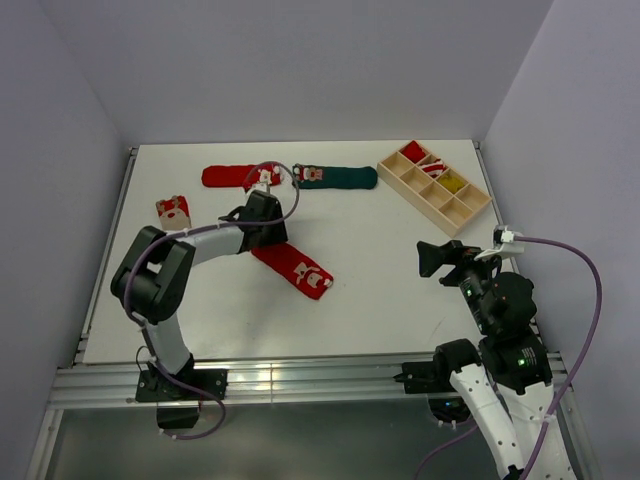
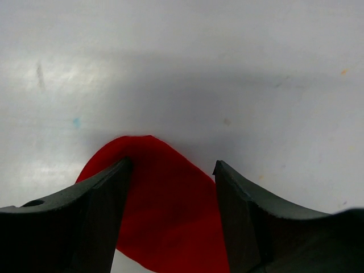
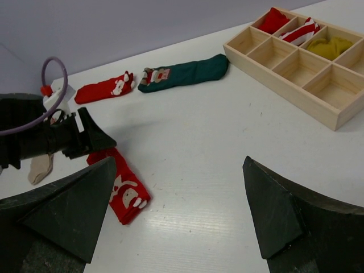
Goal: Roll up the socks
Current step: Adjust the sock at the center of the board.
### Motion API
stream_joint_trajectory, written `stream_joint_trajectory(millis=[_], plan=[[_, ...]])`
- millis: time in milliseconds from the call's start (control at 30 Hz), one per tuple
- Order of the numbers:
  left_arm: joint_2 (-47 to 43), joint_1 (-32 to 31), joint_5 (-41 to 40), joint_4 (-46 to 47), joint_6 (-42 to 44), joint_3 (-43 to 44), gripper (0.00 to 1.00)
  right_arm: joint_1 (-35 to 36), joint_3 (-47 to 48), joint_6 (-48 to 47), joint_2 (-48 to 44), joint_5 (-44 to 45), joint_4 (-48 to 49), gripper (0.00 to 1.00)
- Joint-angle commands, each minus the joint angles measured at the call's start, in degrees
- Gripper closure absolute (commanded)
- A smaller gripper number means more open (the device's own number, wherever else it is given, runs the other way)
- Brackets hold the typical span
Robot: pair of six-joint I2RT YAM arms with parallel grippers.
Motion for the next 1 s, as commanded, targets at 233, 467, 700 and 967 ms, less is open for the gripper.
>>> stream_joint_trajectory(millis=[233,467,700,967], plan=[[11.76,2.97,8.28,0.80,7.26,18.28,0.34,2.23,-0.30,-1.46,0.36,2.75,1.48,0.00],[-6.83,-0.53,3.54,0.81,16.92,11.02,0.18,2.85,-0.48,-1.72,1.15,-0.32,2.62,0.01],[-19.08,-15.03,-5.96,-1.13,25.55,-1.91,0.11,2.85,-0.39,-1.28,2.55,-3.39,3.94,0.03],[-17.52,-23.91,-10.97,-5.35,31.09,-5.79,0.16,2.85,-0.48,-1.28,2.73,-4.81,4.03,0.04]])
